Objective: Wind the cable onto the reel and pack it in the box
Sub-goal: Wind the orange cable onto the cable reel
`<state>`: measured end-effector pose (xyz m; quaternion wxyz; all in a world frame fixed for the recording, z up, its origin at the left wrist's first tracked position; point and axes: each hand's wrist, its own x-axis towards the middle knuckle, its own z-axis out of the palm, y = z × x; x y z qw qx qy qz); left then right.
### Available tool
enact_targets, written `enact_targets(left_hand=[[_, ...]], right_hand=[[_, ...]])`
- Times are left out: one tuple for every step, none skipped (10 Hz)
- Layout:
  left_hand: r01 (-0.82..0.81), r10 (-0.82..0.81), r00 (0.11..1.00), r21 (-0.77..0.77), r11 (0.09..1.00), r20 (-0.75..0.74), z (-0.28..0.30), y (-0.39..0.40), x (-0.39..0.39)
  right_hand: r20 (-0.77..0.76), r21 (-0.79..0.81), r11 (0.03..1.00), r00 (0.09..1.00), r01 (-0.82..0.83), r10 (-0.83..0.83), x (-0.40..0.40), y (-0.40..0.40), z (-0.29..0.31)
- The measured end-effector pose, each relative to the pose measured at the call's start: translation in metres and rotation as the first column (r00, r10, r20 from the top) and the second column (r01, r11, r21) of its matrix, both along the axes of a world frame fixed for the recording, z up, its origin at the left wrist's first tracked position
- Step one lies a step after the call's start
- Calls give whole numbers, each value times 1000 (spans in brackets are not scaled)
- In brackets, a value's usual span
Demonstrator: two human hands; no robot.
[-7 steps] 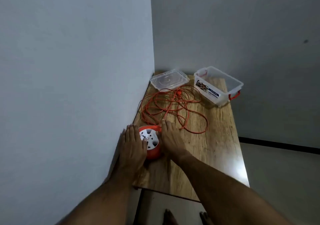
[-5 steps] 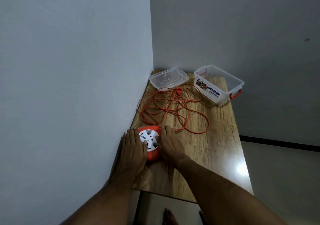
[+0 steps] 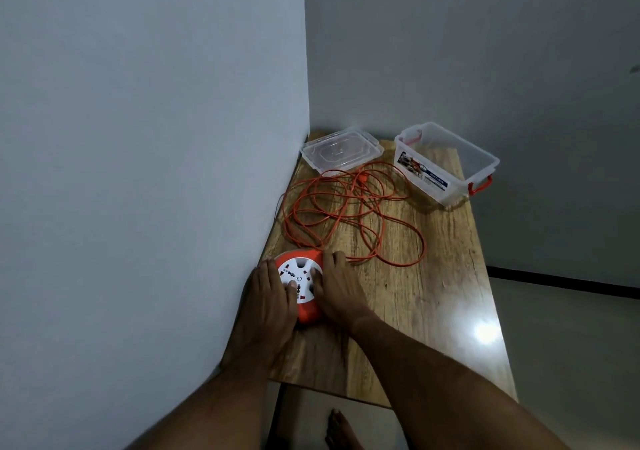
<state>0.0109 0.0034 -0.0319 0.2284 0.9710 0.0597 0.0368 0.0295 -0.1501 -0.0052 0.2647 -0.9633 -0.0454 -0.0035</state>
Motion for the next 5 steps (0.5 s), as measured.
enact_targets(left_hand=[[12, -10, 999, 65, 998, -34, -9, 2, -5], [-62, 63, 997, -30, 998, 38, -15, 2, -4], [-67, 68, 996, -19, 998, 59, -6, -5, -5], [-16, 14, 994, 19, 1000, 106, -9, 1, 8], [75, -82, 981, 46, 996, 178, -4, -1, 26]], right_hand=[[-9, 51, 998, 1000, 30, -30, 2, 3, 2], [-6, 70, 996, 999, 52, -52, 4, 3, 2], [-22, 102, 991, 996, 83, -81, 7, 2, 1], [-29, 167, 977, 991, 130, -127, 13, -1, 5], [-6, 289, 938, 980, 193, -199, 23, -4, 18]])
